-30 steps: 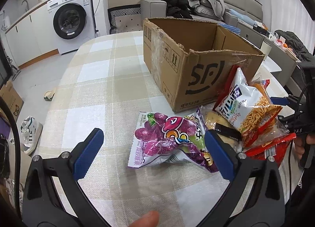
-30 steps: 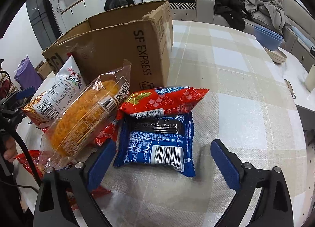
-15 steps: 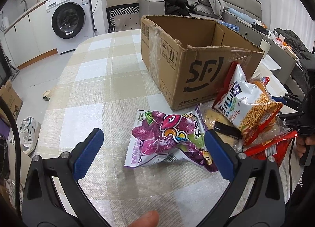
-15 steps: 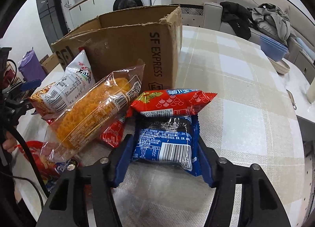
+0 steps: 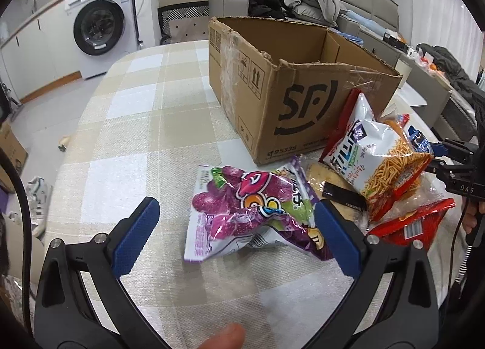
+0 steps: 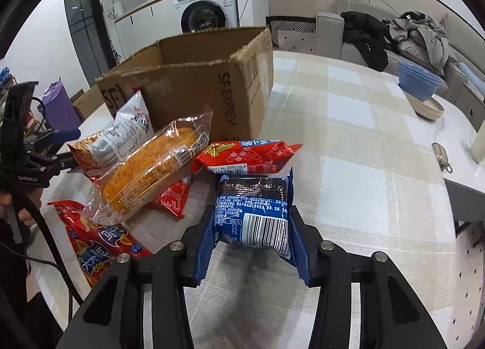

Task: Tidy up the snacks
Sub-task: 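Grasp the purple grape candy bag with the left tool while the right tool grasps the blue biscuit pack, then lift the purple bag with the left tool while the right tool lifts the blue pack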

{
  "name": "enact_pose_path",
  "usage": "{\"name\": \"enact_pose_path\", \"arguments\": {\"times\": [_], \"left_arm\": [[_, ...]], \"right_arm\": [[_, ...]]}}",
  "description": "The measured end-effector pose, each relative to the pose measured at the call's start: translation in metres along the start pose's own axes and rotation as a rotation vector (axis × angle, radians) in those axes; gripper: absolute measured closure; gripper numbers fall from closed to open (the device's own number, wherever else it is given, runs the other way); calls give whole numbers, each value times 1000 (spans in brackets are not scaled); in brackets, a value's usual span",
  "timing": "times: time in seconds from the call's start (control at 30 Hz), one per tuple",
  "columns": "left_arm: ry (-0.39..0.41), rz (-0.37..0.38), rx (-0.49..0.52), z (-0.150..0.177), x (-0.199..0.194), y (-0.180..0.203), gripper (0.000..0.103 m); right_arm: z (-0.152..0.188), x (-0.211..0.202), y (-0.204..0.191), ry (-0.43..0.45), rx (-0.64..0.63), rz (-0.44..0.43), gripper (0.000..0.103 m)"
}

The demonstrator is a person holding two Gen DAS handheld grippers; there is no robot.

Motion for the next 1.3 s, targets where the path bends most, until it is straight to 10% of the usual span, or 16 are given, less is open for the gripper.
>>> {"name": "enact_pose_path", "arguments": {"times": [0.37,1.3], "left_arm": [[-20,189,-64,-2,0,0,1],[-63,68,-113,-11,34,-2,1]], "right_arm": [[4,-29,31,83,67,-3,57],[-4,-27,20,100,45,-21,57]]}}
Point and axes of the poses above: each gripper's, at about its wrist camera, not at the fingertips, and x roughly the way its jaws point, y to its right, z to its underside, the point moved 4 cm from there along x, roughly the way its jaws point, and after that the axes turned 10 degrees about -y, right-handed, at the moved point
